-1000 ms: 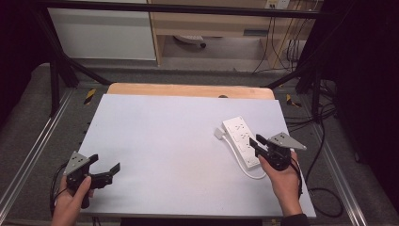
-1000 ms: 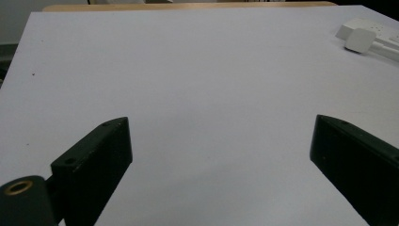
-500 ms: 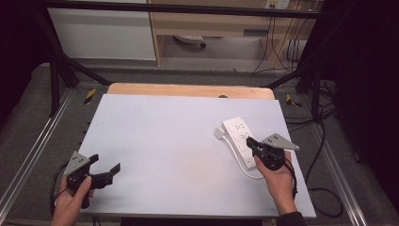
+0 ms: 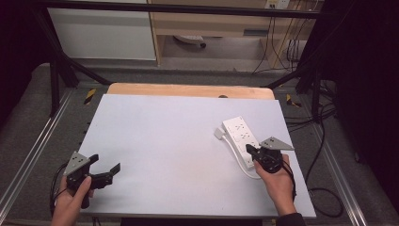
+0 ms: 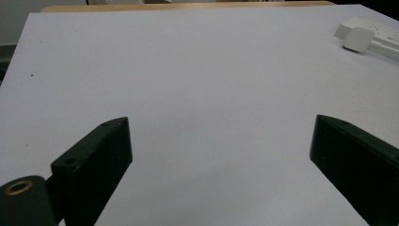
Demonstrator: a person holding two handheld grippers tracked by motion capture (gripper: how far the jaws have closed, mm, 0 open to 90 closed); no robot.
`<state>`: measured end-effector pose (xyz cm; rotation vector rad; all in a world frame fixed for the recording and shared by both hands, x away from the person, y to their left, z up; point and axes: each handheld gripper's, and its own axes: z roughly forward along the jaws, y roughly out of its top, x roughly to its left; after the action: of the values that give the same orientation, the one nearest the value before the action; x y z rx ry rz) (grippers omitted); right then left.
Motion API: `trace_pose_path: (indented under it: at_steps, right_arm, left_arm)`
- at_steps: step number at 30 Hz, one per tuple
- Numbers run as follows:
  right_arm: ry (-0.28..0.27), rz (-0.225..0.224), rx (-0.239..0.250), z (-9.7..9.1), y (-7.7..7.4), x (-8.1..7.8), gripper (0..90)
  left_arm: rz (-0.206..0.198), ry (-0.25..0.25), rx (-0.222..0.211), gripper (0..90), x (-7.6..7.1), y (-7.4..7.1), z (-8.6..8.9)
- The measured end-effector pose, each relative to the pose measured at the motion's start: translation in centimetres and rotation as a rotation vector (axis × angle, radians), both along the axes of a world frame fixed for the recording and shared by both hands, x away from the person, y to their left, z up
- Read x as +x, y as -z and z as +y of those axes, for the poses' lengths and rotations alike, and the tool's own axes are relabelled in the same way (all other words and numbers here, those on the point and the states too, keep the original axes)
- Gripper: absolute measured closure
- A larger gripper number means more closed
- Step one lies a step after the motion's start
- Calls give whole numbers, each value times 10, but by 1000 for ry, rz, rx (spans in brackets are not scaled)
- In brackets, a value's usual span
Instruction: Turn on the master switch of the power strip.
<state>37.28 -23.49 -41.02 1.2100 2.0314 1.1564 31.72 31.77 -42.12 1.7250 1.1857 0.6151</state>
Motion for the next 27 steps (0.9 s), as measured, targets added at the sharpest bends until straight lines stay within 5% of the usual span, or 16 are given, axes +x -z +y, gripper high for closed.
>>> trace_pose_path:
  at_steps: [13,27]
  right_arm:
    - [23,89,-38,-9,11,-4,900]
    - [40,134,-67,-10,16,-6,900]
  left_arm:
    - [2,4,0,61,0,0,0]
    - [2,4,-2,61,0,0,0]
